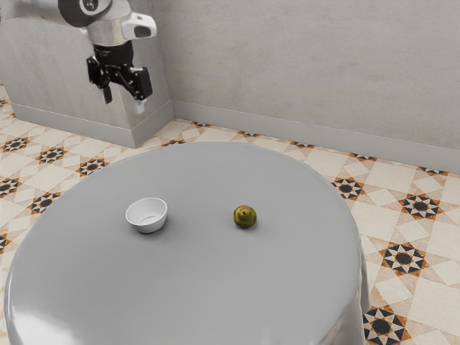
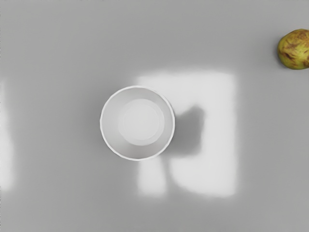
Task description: Place the pear in the bowl.
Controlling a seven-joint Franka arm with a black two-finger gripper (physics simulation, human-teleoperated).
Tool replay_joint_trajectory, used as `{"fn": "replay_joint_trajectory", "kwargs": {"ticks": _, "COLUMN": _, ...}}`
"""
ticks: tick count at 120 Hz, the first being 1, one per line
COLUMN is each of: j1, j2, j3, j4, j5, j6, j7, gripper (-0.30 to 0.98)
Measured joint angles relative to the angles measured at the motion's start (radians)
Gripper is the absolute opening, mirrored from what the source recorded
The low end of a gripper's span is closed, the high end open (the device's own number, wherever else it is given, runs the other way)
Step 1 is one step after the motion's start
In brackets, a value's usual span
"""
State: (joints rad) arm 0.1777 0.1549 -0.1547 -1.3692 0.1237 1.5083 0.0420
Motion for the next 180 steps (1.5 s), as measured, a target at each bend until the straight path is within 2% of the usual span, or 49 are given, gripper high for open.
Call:
{"fn": "replay_joint_trajectory", "kwargs": {"ticks": 32, "j1": -0.003, "j2": 0.037, "j3": -0.002, "j4": -0.015, "j5": 0.012, "j6": 0.059, "j7": -0.005, "gripper": 0.69}}
{"fn": "replay_joint_trajectory", "kwargs": {"ticks": 56, "j1": -0.092, "j2": 0.135, "j3": -0.002, "j4": -0.044, "j5": 0.004, "j6": 0.095, "j7": -0.008, "gripper": 0.69}}
{"fn": "replay_joint_trajectory", "kwargs": {"ticks": 72, "j1": -0.098, "j2": 0.164, "j3": 0.002, "j4": -0.105, "j5": -0.093, "j6": 0.120, "j7": -0.016, "gripper": 0.69}}
{"fn": "replay_joint_trajectory", "kwargs": {"ticks": 91, "j1": -0.115, "j2": 0.241, "j3": 0.003, "j4": -0.135, "j5": -0.213, "j6": 0.233, "j7": -0.055, "gripper": 0.69}}
{"fn": "replay_joint_trajectory", "kwargs": {"ticks": 110, "j1": -0.145, "j2": 0.335, "j3": -0.001, "j4": -0.124, "j5": -0.266, "j6": 0.354, "j7": -0.092, "gripper": 0.69}}
{"fn": "replay_joint_trajectory", "kwargs": {"ticks": 144, "j1": -0.186, "j2": 0.473, "j3": -0.001, "j4": -0.092, "j5": -0.280, "j6": 0.498, "j7": -0.136, "gripper": 0.67}}
{"fn": "replay_joint_trajectory", "kwargs": {"ticks": 180, "j1": -0.202, "j2": 0.550, "j3": 0.002, "j4": -0.058, "j5": -0.222, "j6": 0.610, "j7": -0.162, "gripper": 0.60}}
